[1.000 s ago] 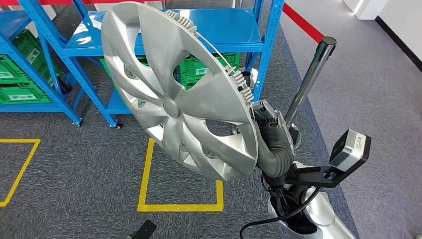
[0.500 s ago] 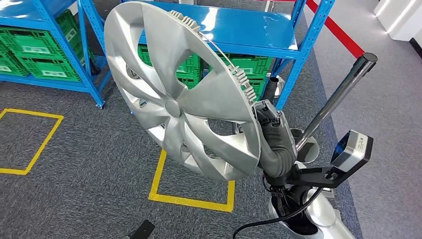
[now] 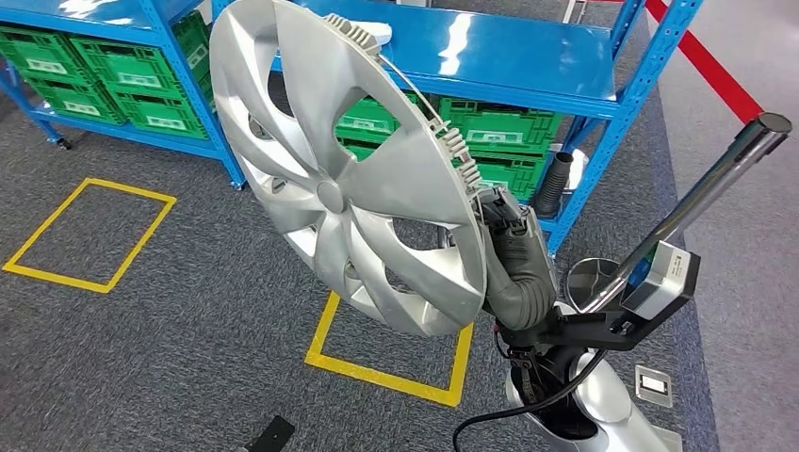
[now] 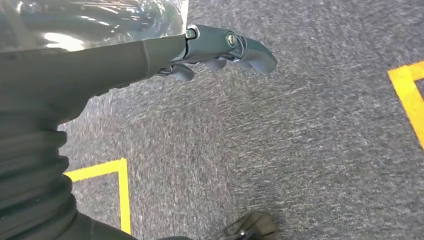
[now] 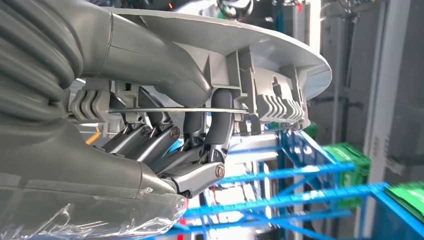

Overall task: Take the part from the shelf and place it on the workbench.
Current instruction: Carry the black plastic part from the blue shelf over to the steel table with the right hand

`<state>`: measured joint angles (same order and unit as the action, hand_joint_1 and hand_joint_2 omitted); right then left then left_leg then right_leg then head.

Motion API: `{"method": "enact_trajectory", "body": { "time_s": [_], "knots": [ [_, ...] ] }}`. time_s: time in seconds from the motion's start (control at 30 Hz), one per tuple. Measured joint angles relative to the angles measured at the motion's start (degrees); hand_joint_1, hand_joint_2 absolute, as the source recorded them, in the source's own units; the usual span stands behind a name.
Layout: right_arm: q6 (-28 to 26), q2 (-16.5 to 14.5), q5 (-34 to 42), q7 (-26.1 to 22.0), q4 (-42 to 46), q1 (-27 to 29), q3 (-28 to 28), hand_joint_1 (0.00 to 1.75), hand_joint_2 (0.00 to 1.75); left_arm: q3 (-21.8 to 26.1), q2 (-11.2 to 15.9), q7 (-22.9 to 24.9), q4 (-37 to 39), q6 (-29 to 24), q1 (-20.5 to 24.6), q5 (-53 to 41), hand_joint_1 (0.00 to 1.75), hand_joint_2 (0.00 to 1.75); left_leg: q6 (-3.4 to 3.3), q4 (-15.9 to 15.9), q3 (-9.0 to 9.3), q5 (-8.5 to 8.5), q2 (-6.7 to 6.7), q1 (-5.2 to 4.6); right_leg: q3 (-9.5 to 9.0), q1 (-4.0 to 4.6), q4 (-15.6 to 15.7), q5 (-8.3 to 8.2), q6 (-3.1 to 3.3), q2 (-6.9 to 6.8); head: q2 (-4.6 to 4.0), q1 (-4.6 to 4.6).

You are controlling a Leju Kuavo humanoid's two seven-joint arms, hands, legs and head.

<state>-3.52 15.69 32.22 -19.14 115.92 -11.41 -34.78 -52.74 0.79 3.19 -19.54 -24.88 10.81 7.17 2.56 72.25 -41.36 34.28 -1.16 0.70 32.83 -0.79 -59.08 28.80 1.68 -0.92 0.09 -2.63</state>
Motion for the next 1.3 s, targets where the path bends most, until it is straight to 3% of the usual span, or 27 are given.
{"method": "enact_trajectory", "body": {
  "time_s": [0.03, 0.07, 0.1, 0.17, 0.23, 0.3, 0.33, 0.4, 0.43, 0.5, 0.53, 0.57, 0.63, 0.67, 0.7, 0.77, 0.83, 0.9, 0.97, 1.0, 1.03, 1.07, 1.13, 1.2, 1.27, 1.3],
  "knots": [
    [0.0, 0.0, 0.0, 0.0, 0.0, 0.1, 0.0, 1.75, 1.75, 0.0, 0.0, 0.0, 0.0, 0.0, 0.0, 0.0, 0.0, 1.75, 0.07, 1.3, -0.52, 0.05, 0.22, 0.04, -0.01, 0.04, 0.0, 0.06, 0.04, -0.7, 0.0, 0.02],
    [-0.1, 0.0, 0.0, 0.0, 0.0, 0.1, 0.0, 1.75, 1.75, 0.0, 0.0, 0.0, 0.0, 0.0, -0.1, 0.0, 0.0, 1.75, 0.04, 0.6, -0.04, -0.91, 0.33, 0.04, -0.03, 0.08, -0.1, 0.12, 0.03, -1.32, 0.0, 0.04],
    [-0.1, 0.0, 0.0, 0.0, 0.0, 0.1, 0.0, 1.75, 1.75, 0.0, 0.0, 0.0, 0.0, 0.0, -0.1, 0.0, 0.0, 1.75, -0.14, -2.2, 1.41, -2.67, 0.55, -0.01, -0.11, 0.13, -0.1, 0.21, -0.03, -1.92, 0.0, 0.06],
    [-0.1, 0.0, 0.0, 0.0, 0.0, 0.1, 0.0, 1.75, 1.75, 0.0, 0.0, 0.0, 0.0, 0.0, -0.1, 0.1, 0.0, 1.75, -0.93, -9.5, 5.14, -5.68, 2.39, -0.51, -0.33, 0.36, -0.2, 0.43, -0.33, -2.96, 0.0, 0.1],
    [-0.1, 0.0, 0.0, 0.1, 0.0, 0.0, 0.0, 1.75, 1.75, 0.0, 0.0, 0.0, 0.0, 0.0, 0.0, 0.2, 0.0, 1.75, -1.81, -13.4, 6.9, -6.35, 3.91, -1.13, -0.42, 0.63, -0.2, 0.58, -0.81, -3.94, 0.0, 0.08],
    [-0.2, 0.0, 0.0, 0.2, 0.0, 0.0, 0.0, 1.75, 1.75, 0.0, 0.0, -0.1, 0.0, 0.0, -0.1, 0.3, 0.0, 1.75, -2.39, -13.8, 6.91, -6.31, 3.28, -1.25, -0.54, 0.73, 0.0, 0.62, -1.38, -4.93, 0.0, 0.04],
    [-0.2, 0.0, 0.0, 0.3, 0.0, -0.1, 0.0, 1.75, 1.75, 0.0, 0.0, -0.1, 0.0, 0.0, -0.3, 0.4, 0.0, 1.75, -2.63, -14.0, 6.95, -6.45, 2.78, -1.12, -0.58, 0.68, -0.1, 0.92, -1.7, -4.67, 0.0, 0.01],
    [-0.2, 0.0, 0.0, 0.4, 0.1, -0.2, 0.1, 1.75, 1.75, 0.0, 0.0, -0.2, 0.0, -0.2, -0.3, 0.6, 0.0, 1.75, -3.12, -14.5, 7.09, -6.8, 1.91, -0.71, 0.4, 0.52, -2.6, 2.87, -2.23, -2.43, 0.0, -0.12],
    [-0.3, 0.0, 0.0, 0.4, 0.1, -0.2, 0.1, 1.75, 1.75, 0.0, -0.1, -0.2, 0.0, -0.5, -0.2, 0.7, 0.0, 1.75, -3.25, -14.6, 7.08, -6.89, 1.45, -0.58, 1.78, 0.41, -5.6, 4.61, -2.4, -0.89, 0.0, -0.23],
    [-0.3, 0.0, 0.0, 0.6, 0.1, -0.1, 0.1, 1.75, 1.75, 0.0, -0.4, -0.3, 0.0, -1.0, -0.3, 0.9, 0.0, 1.75, -3.4, -14.5, 7.02, -6.95, 0.39, -0.56, 5.28, 0.32, -13.0, 7.65, -2.6, 0.46, 0.0, -0.41],
    [-0.3, 0.0, 0.0, 0.7, 0.0, -0.1, 0.1, 1.75, 1.75, 0.0, -0.5, -0.3, 0.0, -1.3, -0.4, 1.0, 0.0, 1.75, -3.4, -14.5, 7.02, -6.95, -0.22, -0.56, 6.47, 0.32, -15.2, 7.94, -2.67, 0.62, 0.0, -0.43],
    [-0.4, 0.0, 0.0, 0.7, 0.0, 0.0, 0.1, 1.75, 1.75, 0.0, -0.7, -0.3, 0.0, -1.4, -0.5, 1.1, 0.0, 1.75, -3.39, -14.4, 7.03, -6.94, -0.84, -0.55, 6.69, 0.3, -15.4, 7.03, -2.69, 0.67, 0.0, -0.43],
    [-0.5, 0.0, 0.0, 0.9, 0.0, -0.1, 0.1, 1.75, 1.75, 0.0, -1.0, -0.3, 0.0, -1.4, -0.7, 1.1, 0.0, 1.75, -3.22, -14.1, 7.03, -6.83, -2.22, -0.45, 4.43, 0.16, -9.6, 2.67, -2.61, 1.6, 0.0, -0.45],
    [-0.5, 0.0, 0.0, 1.0, 0.0, -0.2, 0.1, 1.75, 1.75, 0.0, -1.1, -0.4, 0.0, -1.4, -0.6, 1.2, 0.0, 1.75, -3.02, -13.8, 6.86, -6.76, -2.86, -0.44, 2.94, 0.01, -6.1, 0.9, -2.52, 2.97, 0.0, -0.43],
    [-0.6, 0.0, 0.0, 1.1, 0.0, -0.3, 0.1, 1.75, 1.75, 0.0, -1.2, -0.5, 0.0, -1.4, -0.6, 1.2, 0.0, 1.75, -2.77, -13.5, 6.52, -6.73, -3.49, -0.4, 1.74, -0.14, -3.1, -0.13, -2.39, 4.23, 0.0, -0.41],
    [-0.7, 0.0, 0.0, 1.3, 0.1, -0.4, 0.1, 1.75, 1.75, 0.0, -1.4, -0.6, 0.0, -1.4, -0.6, 1.3, 0.0, 1.75, -2.11, -13.1, 5.62, -6.95, -4.6, -0.19, 1.05, -0.15, -1.2, -0.11, -2.03, 5.55, 0.0, -0.35],
    [-0.8, 0.0, 0.0, 1.5, 0.1, -0.5, 0.0, 1.75, 1.75, 0.0, -1.4, -0.7, 0.0, -1.3, -0.9, 1.3, 0.0, 1.75, -1.46, -13.1, 5.13, -7.12, -5.25, -0.06, 0.99, -0.2, -0.7, -0.21, -1.45, 4.43, 0.0, -0.34],
    [-0.8, 0.0, 0.0, 1.6, 0.1, -0.7, 0.0, 1.75, 1.75, 0.0, -1.5, -0.7, 0.0, -1.3, -0.9, 1.3, 0.0, 1.75, -0.76, -11.2, 4.23, -5.78, -3.31, -0.2, 0.59, -0.44, -0.2, -0.38, -0.83, 2.98, 0.0, 0.11],
    [-0.8, 0.0, 0.0, 1.7, 0.2, -0.8, 0.0, 1.75, 1.75, 0.0, -1.6, -0.8, 0.0, -1.3, -0.8, 1.3, 0.0, 1.75, -0.06, -5.1, 1.51, -2.6, -0.56, -0.07, 0.26, -0.43, 0.0, -0.32, -0.44, 1.37, 0.0, 0.63],
    [-0.9, 0.0, 0.0, 1.8, 0.2, -0.9, 0.0, 1.75, 1.75, 0.0, -1.6, -0.9, 0.0, -1.3, -0.8, 1.4, 0.0, 1.75, 0.19, -1.5, -0.18, -1.14, 0.02, 0.09, 0.21, -0.4, -0.1, -0.25, -0.35, 0.53, 0.0, 0.67],
    [-0.9, 0.0, 0.0, 1.9, 0.1, -0.8, 0.0, 1.75, 1.75, 0.0, -1.7, -0.9, 0.0, -1.3, -0.8, 1.5, 0.0, 1.75, 0.36, 1.1, -1.34, -0.47, 0.26, 0.21, 0.17, -0.39, -0.1, -0.19, -0.34, -0.23, 0.0, 0.69],
    [-0.9, 0.0, 0.0, 2.0, 0.1, -0.8, 0.0, 1.75, 1.75, 0.0, -1.7, -0.9, 0.0, -1.3, -0.9, 1.5, 0.0, 1.75, 0.44, 1.7, -1.55, -0.86, 0.35, 0.31, 0.14, -0.39, -0.1, -0.12, -0.4, -0.94, 0.0, 0.71],
    [-0.9, 0.0, 0.0, 2.0, 0.1, -0.9, -0.1, 1.75, 1.75, 0.0, -1.7, -0.9, 0.0, -1.3, -0.9, 1.6, 0.0, 1.75, 0.34, -3.5, 1.22, -4.27, 1.02, 0.39, -0.08, -0.39, -0.1, 0.11, -0.69, -2.17, 0.0, 0.73],
    [-1.0, 0.0, -0.1, 2.0, 0.1, -1.0, -0.1, 1.75, 1.75, 0.0, -1.8, -0.9, 0.0, -1.3, -0.8, 1.7, 0.0, 1.75, -0.23, -10.4, 4.9, -6.69, 3.2, -0.09, -0.37, -0.15, -0.2, 0.43, -1.21, -3.18, 0.0, 0.77],
    [-1.0, 0.0, -0.2, 2.1, 0.1, -1.2, -0.1, 1.75, 1.75, 0.0, -1.8, -1.0, 0.0, -1.3, -0.8, 1.9, 0.0, 1.75, -1.08, -13.0, 5.97, -6.72, 4.42, -0.66, -0.54, 0.17, -0.2, 0.62, -1.8, -4.12, 0.0, 0.66],
    [-1.1, 0.0, -0.3, 2.2, 0.1, -1.3, -0.1, 1.75, 1.75, 0.0, -1.8, -1.0, 0.0, -1.4, -0.8, 2.0, 0.0, 1.75, -1.52, -13.2, 5.85, -6.74, 4.01, -0.75, -0.65, 0.23, -0.1, 0.65, -2.1, -4.62, 0.0, 0.6]
  ]
}}
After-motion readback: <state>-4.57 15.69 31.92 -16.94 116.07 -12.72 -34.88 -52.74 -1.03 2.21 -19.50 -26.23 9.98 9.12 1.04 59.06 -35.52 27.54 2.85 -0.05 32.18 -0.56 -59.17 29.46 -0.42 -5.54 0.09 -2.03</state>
